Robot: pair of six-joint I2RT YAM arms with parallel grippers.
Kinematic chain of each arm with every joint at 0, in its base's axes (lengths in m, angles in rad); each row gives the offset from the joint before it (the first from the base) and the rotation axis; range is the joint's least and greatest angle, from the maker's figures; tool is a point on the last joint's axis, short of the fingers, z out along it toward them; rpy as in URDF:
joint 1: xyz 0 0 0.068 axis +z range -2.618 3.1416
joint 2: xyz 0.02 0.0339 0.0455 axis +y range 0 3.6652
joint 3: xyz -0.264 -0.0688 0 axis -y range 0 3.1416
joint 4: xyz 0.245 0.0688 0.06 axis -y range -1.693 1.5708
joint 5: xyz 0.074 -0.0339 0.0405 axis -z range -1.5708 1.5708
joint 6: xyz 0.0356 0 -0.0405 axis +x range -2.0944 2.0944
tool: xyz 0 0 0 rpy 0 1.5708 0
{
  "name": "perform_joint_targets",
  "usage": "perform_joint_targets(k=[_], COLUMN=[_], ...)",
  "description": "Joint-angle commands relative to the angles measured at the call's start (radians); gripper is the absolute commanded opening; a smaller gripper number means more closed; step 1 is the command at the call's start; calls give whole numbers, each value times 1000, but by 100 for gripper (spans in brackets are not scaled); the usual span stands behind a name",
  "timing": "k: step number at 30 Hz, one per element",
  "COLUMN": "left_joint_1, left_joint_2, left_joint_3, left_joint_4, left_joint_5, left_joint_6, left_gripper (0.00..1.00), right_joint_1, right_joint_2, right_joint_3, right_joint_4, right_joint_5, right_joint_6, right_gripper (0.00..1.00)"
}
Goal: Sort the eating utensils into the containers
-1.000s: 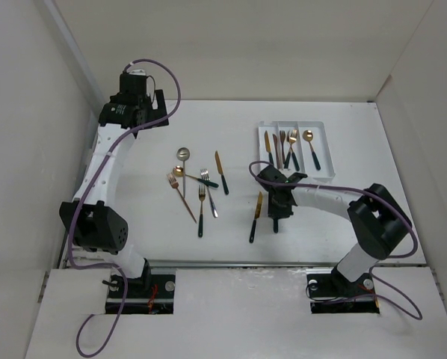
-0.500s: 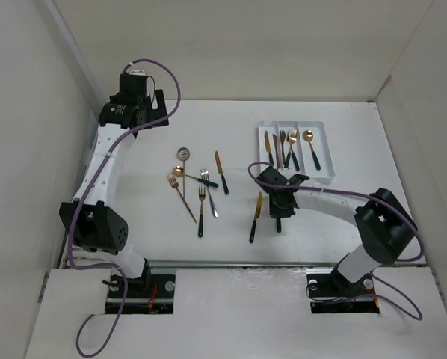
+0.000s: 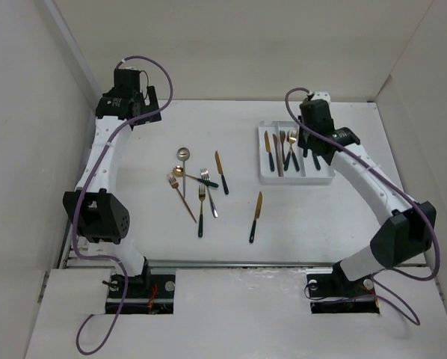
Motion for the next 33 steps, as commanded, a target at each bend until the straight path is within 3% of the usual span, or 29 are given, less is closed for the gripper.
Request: perform_joint_targets(k=[1,7,13,20,24,25,27,29,33], left_joint_1=[9,19,28,28,28,28,28,28,28], left_joint_2=[-7,3,23,32,32,32,23,23,4], left_joint_3=[79,90,90,72,54,53,44,30,-9], left_joint_4=[1,-8,-8,-8,-8,-8,-17,-36,-45], left_joint_5=[-25,-34,-22,-11,-2,12,12,21,46], left_joint_6=[10,19,19,19,19,29,29,38,47], left_gripper=[97,97,97,97,97,97,96,96,96], right_joint_1=[-74,-166,-176,-196,-205,-205,-205,-196,-196], right_joint_2=[77,140,241,398,464,473,473,436,334], right_joint_3=[21,-34,-78,64,141,155,175,166,156], right_joint_4=[59,109,171,161,93,47,14,4,-29], right_joint_5=[18,-13,-18,-16,-16,-16,24,62,75], right_joint_6=[-183,-260,-276,-266,-254,-233,-214,-188,-133], right_gripper=[0,0,0,0,18,28,35,50,53])
